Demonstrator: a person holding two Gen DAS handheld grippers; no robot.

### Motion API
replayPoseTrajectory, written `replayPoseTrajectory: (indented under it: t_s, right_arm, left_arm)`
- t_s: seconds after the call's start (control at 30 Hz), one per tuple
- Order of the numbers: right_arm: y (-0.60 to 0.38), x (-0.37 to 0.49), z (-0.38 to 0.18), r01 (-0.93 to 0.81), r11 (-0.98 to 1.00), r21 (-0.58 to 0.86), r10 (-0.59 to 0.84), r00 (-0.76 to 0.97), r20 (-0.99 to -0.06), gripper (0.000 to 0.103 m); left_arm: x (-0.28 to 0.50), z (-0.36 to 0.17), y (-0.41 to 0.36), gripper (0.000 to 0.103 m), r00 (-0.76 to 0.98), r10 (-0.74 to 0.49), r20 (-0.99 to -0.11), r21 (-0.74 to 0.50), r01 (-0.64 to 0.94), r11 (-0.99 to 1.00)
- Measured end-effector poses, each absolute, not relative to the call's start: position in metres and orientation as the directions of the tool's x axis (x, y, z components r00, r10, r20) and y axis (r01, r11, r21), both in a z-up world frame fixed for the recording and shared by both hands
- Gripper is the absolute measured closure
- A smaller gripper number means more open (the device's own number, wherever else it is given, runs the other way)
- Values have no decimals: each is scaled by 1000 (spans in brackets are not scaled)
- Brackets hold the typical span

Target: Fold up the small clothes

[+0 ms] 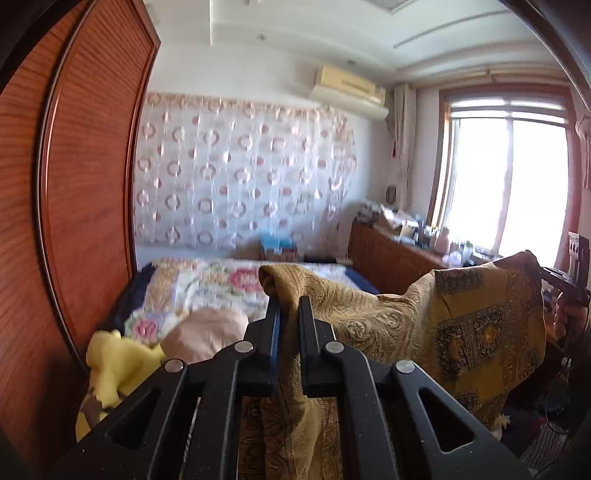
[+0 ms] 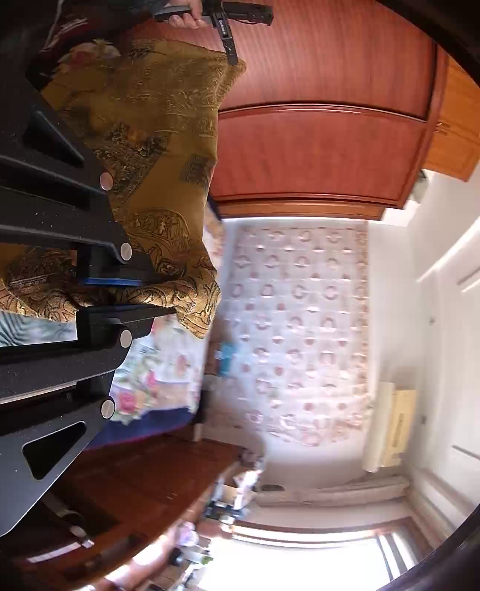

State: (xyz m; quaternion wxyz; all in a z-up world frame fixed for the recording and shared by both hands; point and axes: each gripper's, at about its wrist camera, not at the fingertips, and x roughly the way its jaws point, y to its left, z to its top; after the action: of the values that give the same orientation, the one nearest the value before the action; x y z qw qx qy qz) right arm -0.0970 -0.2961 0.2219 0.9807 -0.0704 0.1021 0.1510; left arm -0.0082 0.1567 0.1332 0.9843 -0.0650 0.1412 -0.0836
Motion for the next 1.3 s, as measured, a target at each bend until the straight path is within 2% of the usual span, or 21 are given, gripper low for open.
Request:
replayPoseTrajectory:
  t_s: [0.13, 0.27, 0.4, 0.53, 0.7, 0.73, 0.77, 0.8, 0.93, 1.07, 1.2, 1.3]
  right_arm:
    - [-301, -102, 262, -296, 949, -112, 277, 948, -155, 96]
    - [-296, -80, 282, -265, 955, -137, 245, 958, -147, 96]
    - [-272, -22, 268, -239, 957, -166, 200, 954, -224, 96]
    - [-251, 57, 238, -206, 963, -176, 138, 932, -335, 96]
    - [-237, 143, 191, -186, 974, -127, 113, 892, -437, 93]
    - [-230, 158, 186, -177, 977, -120, 97, 868, -488, 85]
    - [-228, 171, 177, -157, 980, -122, 69, 845, -531, 81]
    - [-225, 182, 166, -144, 982, -123, 50, 821, -569, 79]
    - [-208, 188, 132, -174, 974, -144, 47, 781, -623, 78]
    - [-222, 193, 118, -195, 974, -116, 75, 758, -648, 67]
    - [-259, 185, 115, -199, 979, -36, 127, 744, -656, 65]
    - [-272, 175, 99, -202, 979, 0, 152, 737, -659, 65]
  left_arm:
    - [-5, 168, 165, 94, 967, -154, -203, -123, 131, 984]
    - [26, 176, 171, 94, 971, -113, -211, -101, 93, 991]
    - [80, 150, 180, 94, 955, -75, -287, -99, 48, 994]
    - [144, 97, 181, 94, 918, -49, -393, -83, 18, 996]
    - [205, 44, 176, 92, 870, 27, -492, -21, -43, 999]
    - [212, 35, 177, 86, 855, 28, -519, -24, -47, 999]
    - [216, 28, 179, 78, 842, 6, -539, -46, -37, 998]
    - [217, 20, 179, 60, 835, -19, -550, -66, -21, 998]
    - [201, 1, 163, 41, 810, -61, -583, -68, 26, 997]
    - [177, -27, 147, 33, 781, -70, -620, -42, 57, 998]
    - [162, -50, 131, 28, 751, -117, -650, -71, 93, 993]
    - [156, -67, 120, 28, 733, -134, -667, -78, 111, 991]
